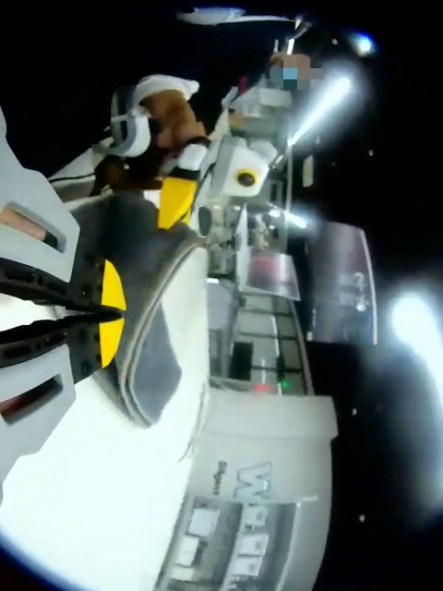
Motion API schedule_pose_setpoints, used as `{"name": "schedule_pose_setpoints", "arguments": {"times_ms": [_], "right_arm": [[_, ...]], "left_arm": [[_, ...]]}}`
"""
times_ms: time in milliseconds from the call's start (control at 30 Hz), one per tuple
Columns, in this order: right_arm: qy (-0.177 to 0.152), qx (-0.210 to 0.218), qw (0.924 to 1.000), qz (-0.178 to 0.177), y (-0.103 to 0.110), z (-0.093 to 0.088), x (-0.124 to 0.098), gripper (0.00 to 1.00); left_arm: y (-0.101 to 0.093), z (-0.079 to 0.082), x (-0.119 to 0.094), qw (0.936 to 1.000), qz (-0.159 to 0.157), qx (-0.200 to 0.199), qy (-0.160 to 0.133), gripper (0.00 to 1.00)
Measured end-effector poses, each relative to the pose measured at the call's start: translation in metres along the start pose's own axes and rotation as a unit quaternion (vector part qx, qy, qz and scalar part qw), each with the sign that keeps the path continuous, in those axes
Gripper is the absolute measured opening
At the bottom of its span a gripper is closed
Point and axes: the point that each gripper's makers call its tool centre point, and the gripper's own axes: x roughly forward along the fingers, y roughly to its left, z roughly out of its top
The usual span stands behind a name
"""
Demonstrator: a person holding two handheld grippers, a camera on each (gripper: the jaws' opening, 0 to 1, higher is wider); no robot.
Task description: Open the folded towel by lifting each exposed corner and separating the folded layers until the towel lies flat within the target outline without major curled edges
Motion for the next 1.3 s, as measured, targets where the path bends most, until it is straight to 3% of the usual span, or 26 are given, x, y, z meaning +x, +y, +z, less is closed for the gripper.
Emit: {"name": "schedule_pose_setpoints", "arguments": {"times_ms": [100, 133, 300, 400, 633, 833, 1033, 1133, 1300], "right_arm": [[-0.004, -0.024, 0.9997, 0.005, -0.004, 0.003, 0.000, 0.00], [-0.005, -0.050, 0.9987, 0.004, -0.006, 0.005, 0.001, 0.00], [0.024, -0.101, 0.9945, 0.014, -0.009, 0.007, 0.008, 0.02], [0.054, -0.150, 0.9873, -0.001, -0.020, 0.005, 0.011, 0.03], [0.076, -0.246, 0.9662, -0.001, -0.045, 0.011, 0.014, 0.06], [0.109, -0.282, 0.9533, 0.002, -0.061, 0.004, 0.022, 0.11], [0.115, -0.320, 0.9404, 0.004, -0.074, 0.002, 0.030, 0.11], [0.133, -0.352, 0.9265, 0.012, -0.081, -0.002, 0.036, 0.11], [0.147, -0.388, 0.9096, 0.019, -0.092, -0.003, 0.048, 0.11]], "left_arm": [[0.003, 0.004, -0.004, 1.0000, 0.008, 0.002, -0.005, 0.03], [0.005, 0.005, -0.005, 0.9999, 0.010, 0.000, -0.006, 0.03], [0.005, 0.009, -0.011, 0.9998, 0.015, 0.000, -0.010, 0.03], [0.005, 0.009, -0.011, 0.9998, 0.017, 0.001, -0.010, 0.03], [0.007, 0.016, -0.015, 0.9996, 0.018, -0.005, -0.022, 0.03], [0.007, 0.018, -0.016, 0.9995, 0.019, -0.008, -0.023, 0.03], [0.005, 0.025, -0.019, 0.9994, 0.019, -0.006, -0.029, 0.03], [0.004, 0.026, -0.020, 0.9994, 0.019, -0.003, -0.028, 0.03], [0.003, 0.027, -0.022, 0.9994, 0.020, 0.000, -0.028, 0.03]]}}
